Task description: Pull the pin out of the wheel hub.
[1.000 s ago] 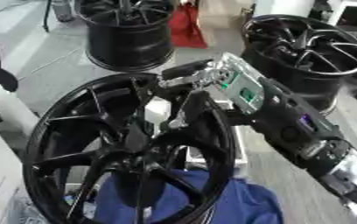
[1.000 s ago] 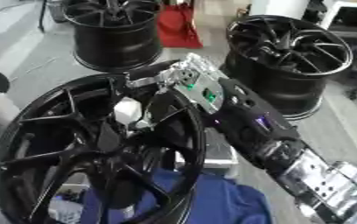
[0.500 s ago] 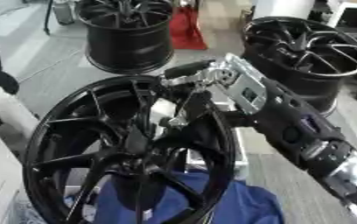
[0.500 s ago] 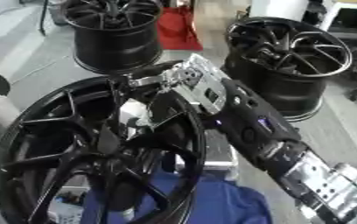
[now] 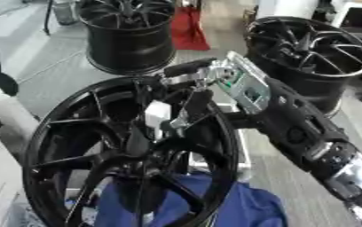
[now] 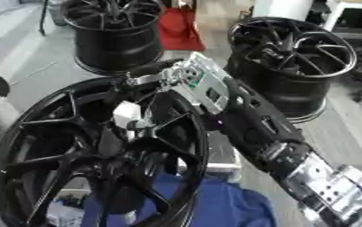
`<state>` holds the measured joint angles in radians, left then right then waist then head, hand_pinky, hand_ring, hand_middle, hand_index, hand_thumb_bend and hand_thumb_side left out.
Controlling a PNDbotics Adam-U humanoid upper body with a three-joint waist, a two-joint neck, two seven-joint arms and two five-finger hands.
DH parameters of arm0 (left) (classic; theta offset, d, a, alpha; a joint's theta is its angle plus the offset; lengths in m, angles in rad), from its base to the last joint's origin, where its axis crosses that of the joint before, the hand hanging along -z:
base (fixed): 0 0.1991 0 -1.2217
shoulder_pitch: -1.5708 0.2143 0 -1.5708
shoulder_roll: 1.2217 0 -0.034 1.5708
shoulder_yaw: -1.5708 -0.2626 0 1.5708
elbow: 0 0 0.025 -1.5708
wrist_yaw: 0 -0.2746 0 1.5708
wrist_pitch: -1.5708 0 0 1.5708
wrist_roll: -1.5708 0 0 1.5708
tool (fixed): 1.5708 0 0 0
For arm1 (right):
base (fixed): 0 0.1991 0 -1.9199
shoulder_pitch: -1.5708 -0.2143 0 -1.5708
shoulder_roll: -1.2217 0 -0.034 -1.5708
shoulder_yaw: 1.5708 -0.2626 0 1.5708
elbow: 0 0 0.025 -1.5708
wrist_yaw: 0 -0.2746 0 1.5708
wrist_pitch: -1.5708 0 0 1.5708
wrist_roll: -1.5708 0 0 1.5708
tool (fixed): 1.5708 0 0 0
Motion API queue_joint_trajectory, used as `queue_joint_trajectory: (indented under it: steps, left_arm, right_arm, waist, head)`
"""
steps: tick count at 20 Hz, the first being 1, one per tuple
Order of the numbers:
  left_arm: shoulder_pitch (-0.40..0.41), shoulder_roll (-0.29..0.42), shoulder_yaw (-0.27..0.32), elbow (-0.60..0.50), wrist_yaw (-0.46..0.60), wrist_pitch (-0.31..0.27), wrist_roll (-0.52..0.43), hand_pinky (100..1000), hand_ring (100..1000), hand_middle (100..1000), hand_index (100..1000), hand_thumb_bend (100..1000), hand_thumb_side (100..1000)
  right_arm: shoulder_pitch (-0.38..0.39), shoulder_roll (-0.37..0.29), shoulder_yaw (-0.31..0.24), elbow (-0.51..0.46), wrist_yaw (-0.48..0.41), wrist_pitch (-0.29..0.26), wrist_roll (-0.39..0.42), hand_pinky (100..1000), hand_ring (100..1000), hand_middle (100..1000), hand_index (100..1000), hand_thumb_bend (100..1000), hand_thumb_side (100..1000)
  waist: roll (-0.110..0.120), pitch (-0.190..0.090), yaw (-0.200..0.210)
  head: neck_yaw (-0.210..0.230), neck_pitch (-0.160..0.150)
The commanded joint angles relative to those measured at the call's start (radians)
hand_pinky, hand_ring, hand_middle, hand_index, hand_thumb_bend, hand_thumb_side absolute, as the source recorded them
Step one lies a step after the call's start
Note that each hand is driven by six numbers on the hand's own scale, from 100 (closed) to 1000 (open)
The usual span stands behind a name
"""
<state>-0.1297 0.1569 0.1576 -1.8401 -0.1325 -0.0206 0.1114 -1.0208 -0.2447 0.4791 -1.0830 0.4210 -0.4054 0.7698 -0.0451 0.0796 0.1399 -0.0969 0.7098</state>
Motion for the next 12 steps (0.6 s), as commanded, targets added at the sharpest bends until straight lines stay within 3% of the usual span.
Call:
queue_joint_trajectory:
  steps: [1,8,12]
  left_arm:
    - [-0.009,0.01,0.004,-0.012,-0.005,0.0,0.001,607,705,682,773,311,645]
    - [-0.01,0.01,0.004,-0.013,-0.004,0.0,0.0,607,705,681,774,310,646]
    - [-0.01,0.01,0.005,-0.013,-0.004,0.0,0.0,608,705,681,774,310,646]
  right_arm:
    - [-0.013,-0.032,0.011,-0.018,-0.002,-0.161,0.137,790,865,864,944,253,100]
    - [-0.006,-0.039,0.008,-0.009,0.0,-0.175,0.137,787,850,819,903,157,100]
    - [-0.01,-0.036,0.003,-0.015,-0.011,-0.166,0.137,777,819,732,795,126,100]
  waist:
    - [0.005,-0.01,-0.002]
    - [0.009,-0.007,-0.003]
    - [0.009,-0.007,0.0]
  head:
    - [-0.001,-0.016]
    - [-0.002,-0.018]
    - [-0.003,-0.018]
